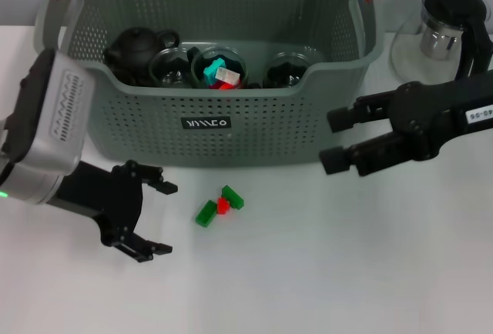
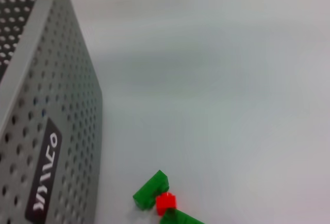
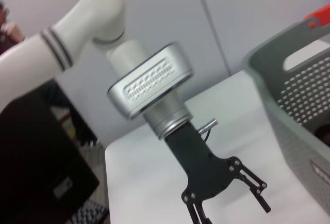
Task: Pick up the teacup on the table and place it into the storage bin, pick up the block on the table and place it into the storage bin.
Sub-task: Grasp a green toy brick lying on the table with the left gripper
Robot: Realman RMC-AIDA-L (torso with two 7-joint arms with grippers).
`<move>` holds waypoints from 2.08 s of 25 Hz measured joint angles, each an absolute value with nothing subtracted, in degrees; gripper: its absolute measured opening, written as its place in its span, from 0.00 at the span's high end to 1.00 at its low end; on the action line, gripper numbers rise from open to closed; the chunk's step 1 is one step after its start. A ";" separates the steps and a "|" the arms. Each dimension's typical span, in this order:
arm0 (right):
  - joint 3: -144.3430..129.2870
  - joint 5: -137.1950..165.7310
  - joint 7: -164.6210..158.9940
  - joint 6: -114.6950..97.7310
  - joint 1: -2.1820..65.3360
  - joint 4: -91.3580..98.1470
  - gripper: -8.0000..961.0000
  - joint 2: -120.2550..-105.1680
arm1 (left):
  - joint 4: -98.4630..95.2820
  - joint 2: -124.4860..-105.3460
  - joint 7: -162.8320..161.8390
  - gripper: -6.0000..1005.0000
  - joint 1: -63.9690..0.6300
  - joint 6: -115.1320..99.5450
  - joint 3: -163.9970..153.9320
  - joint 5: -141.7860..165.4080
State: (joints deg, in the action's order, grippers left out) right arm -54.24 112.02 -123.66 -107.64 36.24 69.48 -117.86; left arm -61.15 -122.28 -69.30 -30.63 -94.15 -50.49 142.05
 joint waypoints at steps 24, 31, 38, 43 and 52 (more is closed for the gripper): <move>-51.63 112.16 -121.60 -106.64 37.27 65.16 0.01 -118.65 | -59.94 -124.01 -72.46 0.09 -35.66 -87.75 -64.02 145.36; -51.80 112.15 -120.82 -106.58 37.45 63.82 0.01 -118.66 | -59.94 -124.03 -74.57 0.09 -36.43 -84.58 -68.69 146.09; -51.77 112.16 -119.86 -106.60 37.31 62.75 0.02 -118.39 | -59.75 -124.10 -75.24 0.09 -37.58 -83.31 -70.29 147.08; -51.81 112.68 -119.54 -106.80 37.11 62.52 0.02 -118.29 | -58.87 -124.20 -76.19 0.09 -38.42 -81.59 -71.52 148.98; -53.15 122.78 -119.38 -107.05 38.81 61.38 0.02 -118.55 | -58.65 -124.19 -77.34 0.09 -38.97 -80.87 -72.73 149.64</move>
State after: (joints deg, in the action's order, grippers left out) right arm -53.15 122.78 -119.38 -107.05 38.81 61.38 -118.55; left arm -58.65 -124.19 -77.34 -38.97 -80.87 -72.73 149.64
